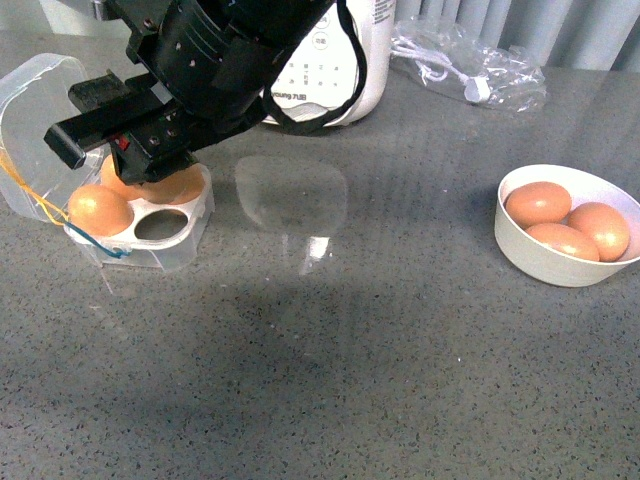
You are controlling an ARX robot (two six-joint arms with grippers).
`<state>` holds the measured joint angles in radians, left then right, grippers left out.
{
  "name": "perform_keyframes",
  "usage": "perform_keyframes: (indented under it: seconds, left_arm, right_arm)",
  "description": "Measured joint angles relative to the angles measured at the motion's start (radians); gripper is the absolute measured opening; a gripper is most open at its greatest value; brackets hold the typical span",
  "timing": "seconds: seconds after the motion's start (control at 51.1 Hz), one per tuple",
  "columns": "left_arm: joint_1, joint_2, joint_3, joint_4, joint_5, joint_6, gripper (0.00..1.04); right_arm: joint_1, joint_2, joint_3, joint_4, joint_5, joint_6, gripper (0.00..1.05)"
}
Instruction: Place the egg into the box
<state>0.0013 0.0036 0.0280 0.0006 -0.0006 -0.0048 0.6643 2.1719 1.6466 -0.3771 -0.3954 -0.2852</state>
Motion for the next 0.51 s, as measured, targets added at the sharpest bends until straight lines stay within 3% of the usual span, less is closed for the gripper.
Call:
perform_keyframes:
  seconds: [0.215,0.509]
  left_arm:
    - [0.0,0.0,0.0,0.0,0.0,0.0,0.98]
    - [0.0,0.0,0.0,0.0,0.0,0.0,0.98]
  right_arm:
    - [0.006,0.041,0.011,-0.011,0.016,0.013,0.41]
    - [0.003,0.033,0.018,0.005,0.0,0.061,0.86]
